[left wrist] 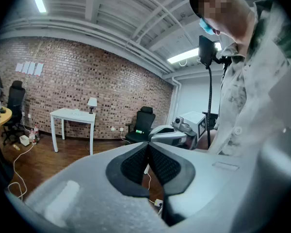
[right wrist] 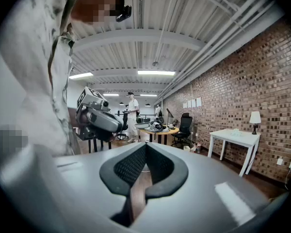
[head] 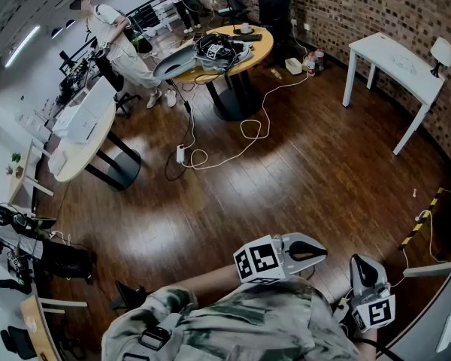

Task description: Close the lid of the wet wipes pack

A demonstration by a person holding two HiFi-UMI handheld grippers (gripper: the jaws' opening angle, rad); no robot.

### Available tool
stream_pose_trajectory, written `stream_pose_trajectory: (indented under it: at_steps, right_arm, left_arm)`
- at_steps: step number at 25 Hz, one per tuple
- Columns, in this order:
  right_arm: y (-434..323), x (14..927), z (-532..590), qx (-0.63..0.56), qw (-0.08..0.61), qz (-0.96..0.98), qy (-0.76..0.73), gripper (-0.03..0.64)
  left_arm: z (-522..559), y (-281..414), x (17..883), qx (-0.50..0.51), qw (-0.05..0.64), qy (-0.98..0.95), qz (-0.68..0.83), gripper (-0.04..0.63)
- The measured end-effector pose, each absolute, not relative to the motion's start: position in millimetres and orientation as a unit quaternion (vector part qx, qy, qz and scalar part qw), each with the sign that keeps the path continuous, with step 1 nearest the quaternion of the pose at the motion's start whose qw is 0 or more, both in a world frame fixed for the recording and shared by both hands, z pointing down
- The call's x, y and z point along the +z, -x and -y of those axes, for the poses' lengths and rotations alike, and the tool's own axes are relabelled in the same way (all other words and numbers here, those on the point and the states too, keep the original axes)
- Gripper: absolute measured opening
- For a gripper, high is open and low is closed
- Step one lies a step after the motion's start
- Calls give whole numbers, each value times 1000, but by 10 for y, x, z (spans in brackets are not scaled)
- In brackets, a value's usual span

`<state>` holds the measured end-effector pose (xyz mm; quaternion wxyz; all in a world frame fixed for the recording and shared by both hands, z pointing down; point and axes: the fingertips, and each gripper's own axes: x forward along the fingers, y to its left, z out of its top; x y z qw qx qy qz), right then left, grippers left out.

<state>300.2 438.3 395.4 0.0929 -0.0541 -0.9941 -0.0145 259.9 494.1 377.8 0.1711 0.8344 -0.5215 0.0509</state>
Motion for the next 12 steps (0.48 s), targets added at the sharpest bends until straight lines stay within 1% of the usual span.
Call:
stream_pose_trajectory:
  at_steps: [3, 6, 7, 9, 10, 12]
  right_arm:
    - [-3016, 4004, -4419, -11, 101, 994, 46, 6]
    - [-2713, 4057, -4512, -20, 93, 994, 50, 6]
    - [-2705, 4129, -4543, -22, 116, 992, 35, 6]
    - [-2816, 4254, -4578, -12, 185, 983, -9, 6]
    - [-2769, 4233, -4569, -2, 188, 982, -9, 6]
    - [-2611, 4051, -4438, 8, 138, 990, 25, 6]
  left_arm:
    - [-4992, -2602, 3829, 41, 178, -835, 519, 2]
    - [-5088, -2324, 3814, 45, 151, -838, 523, 2]
    - [-5117, -2273, 3839, 44, 149, -845, 511, 2]
    - [-5152, -2205, 3862, 31, 158, -857, 489, 2]
    - [-5158, -2117, 3830, 28, 158, -850, 502, 2]
    - [-5058, -2012, 3700, 31, 141, -825, 547, 2]
